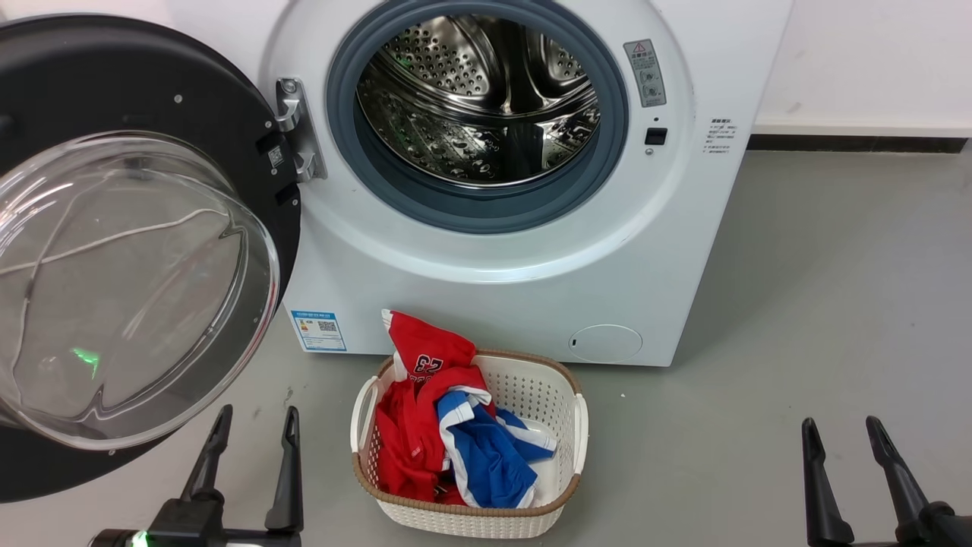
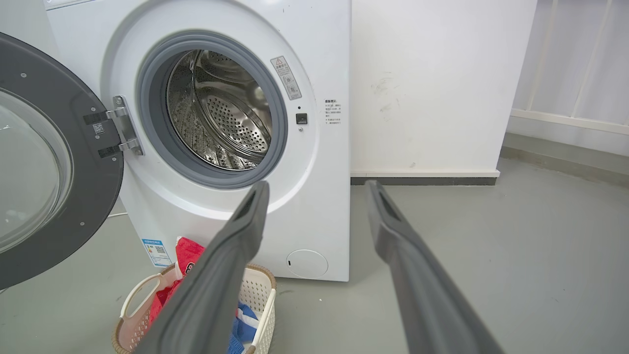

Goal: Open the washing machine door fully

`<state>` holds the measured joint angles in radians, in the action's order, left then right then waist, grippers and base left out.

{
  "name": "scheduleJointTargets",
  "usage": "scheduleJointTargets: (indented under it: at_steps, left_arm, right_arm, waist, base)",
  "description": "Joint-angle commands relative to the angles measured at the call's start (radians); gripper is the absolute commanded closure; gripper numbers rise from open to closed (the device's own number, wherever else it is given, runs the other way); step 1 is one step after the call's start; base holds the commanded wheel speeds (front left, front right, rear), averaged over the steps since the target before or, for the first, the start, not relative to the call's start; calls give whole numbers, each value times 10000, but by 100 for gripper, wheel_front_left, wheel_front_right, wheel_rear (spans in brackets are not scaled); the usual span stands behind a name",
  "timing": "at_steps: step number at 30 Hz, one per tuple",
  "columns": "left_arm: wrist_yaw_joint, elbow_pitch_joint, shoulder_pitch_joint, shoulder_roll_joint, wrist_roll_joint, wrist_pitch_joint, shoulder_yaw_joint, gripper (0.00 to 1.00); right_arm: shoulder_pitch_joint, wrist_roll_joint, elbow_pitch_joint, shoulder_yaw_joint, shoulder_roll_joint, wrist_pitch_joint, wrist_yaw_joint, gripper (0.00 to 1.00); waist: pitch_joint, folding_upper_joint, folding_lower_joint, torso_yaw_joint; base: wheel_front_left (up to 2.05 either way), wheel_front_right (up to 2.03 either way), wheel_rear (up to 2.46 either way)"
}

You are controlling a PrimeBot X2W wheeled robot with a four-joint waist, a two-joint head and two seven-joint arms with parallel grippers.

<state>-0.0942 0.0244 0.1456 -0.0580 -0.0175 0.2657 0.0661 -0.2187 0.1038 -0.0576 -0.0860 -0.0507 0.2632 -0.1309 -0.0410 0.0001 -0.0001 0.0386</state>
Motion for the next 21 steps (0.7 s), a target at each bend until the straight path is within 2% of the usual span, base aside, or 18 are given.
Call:
scheduleJointTargets:
  at_steps: [1,21]
  left_arm:
    - [12,-24,112,9,-41,-22,-55,0]
    - [325,-496,456,60,-477,-23,-418,0]
  right_arm:
    - [-136,66,-2,-6,9,22,2,0]
    - [-300,187,40,17,9,21,2,0]
  waist:
    - [-27,-1,1,-19]
    - [-132,-1,1,-100]
  base:
    - [0,0,0]
    - [0,0,0]
